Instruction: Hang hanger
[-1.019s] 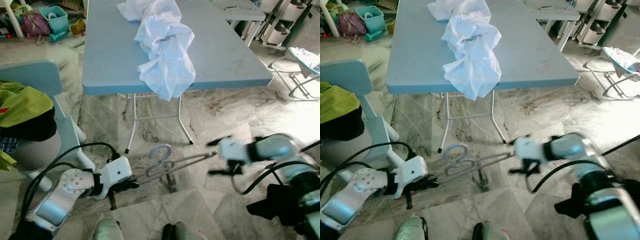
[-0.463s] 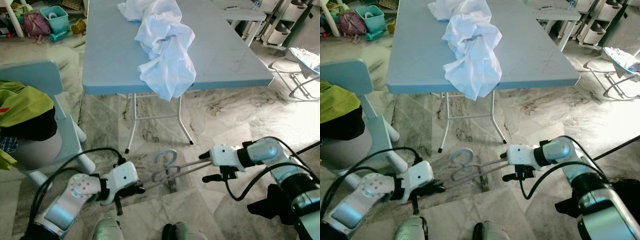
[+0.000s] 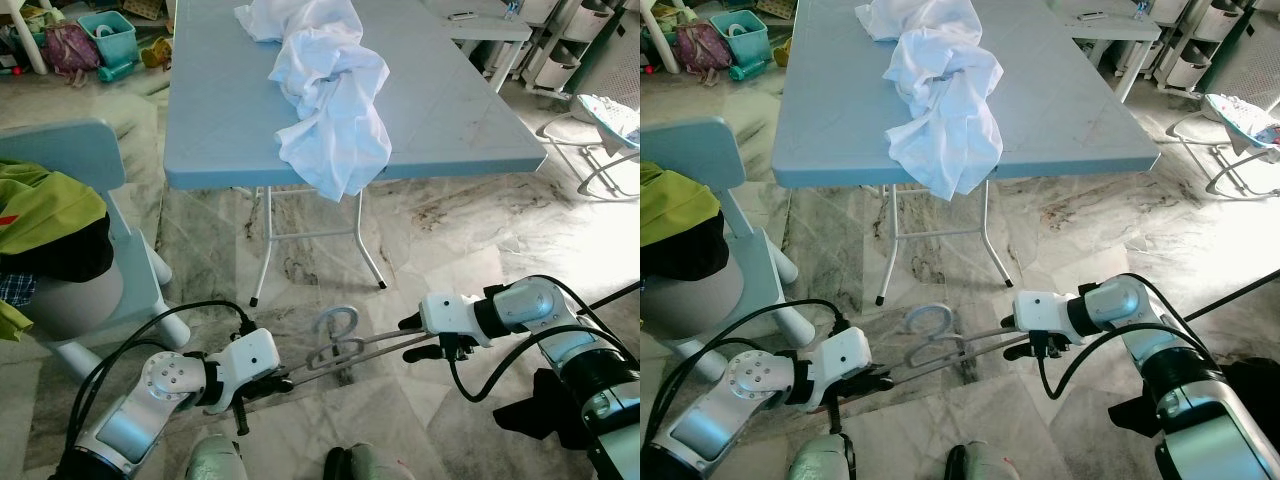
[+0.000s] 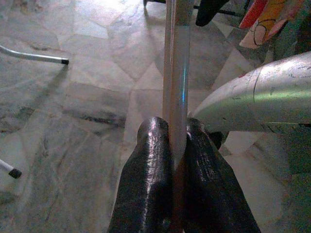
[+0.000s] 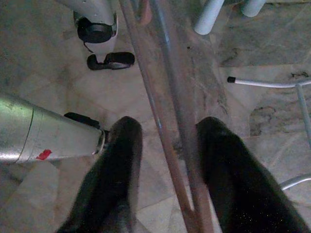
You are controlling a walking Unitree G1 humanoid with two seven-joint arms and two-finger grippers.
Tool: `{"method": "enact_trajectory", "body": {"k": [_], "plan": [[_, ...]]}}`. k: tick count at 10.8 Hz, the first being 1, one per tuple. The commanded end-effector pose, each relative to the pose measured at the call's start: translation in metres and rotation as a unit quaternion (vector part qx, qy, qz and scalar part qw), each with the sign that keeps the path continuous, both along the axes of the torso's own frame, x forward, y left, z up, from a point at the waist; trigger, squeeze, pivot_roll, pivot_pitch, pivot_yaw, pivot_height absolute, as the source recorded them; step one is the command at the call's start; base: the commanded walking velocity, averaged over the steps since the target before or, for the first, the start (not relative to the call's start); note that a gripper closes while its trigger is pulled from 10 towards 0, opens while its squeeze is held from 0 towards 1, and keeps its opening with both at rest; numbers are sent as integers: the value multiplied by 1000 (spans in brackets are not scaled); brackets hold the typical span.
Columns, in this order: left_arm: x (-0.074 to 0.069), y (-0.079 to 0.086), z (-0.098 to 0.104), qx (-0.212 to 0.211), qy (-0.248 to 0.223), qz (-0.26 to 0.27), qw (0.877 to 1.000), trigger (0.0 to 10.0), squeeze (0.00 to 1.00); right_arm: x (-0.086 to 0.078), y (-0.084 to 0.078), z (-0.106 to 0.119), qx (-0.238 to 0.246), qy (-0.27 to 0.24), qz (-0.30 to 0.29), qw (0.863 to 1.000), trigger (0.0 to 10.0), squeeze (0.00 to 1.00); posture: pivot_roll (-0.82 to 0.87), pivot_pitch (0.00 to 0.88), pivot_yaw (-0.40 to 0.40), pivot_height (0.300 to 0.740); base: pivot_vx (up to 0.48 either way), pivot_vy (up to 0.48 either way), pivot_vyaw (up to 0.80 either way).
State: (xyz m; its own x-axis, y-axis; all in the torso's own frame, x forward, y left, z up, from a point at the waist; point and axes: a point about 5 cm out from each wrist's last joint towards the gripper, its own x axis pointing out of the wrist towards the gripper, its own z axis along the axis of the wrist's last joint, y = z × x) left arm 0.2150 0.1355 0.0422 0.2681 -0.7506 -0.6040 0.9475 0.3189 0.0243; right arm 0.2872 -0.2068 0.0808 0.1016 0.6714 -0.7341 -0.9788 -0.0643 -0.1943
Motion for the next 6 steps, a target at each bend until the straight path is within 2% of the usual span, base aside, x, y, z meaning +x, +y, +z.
{"method": "enact_trajectory", "body": {"k": [1, 6], "plan": [[1, -2, 0, 0, -8, -3, 1000, 10000, 0, 1, 1, 4, 3, 1, 6, 1000, 0, 0, 68, 103, -107, 740, 0, 0, 0], [1, -2, -2, 1, -10, -7, 1000, 10000, 0, -3, 6, -2, 19, 26, 4, 999, 0, 0, 71, 108, -102, 740, 0, 0, 0]]}}
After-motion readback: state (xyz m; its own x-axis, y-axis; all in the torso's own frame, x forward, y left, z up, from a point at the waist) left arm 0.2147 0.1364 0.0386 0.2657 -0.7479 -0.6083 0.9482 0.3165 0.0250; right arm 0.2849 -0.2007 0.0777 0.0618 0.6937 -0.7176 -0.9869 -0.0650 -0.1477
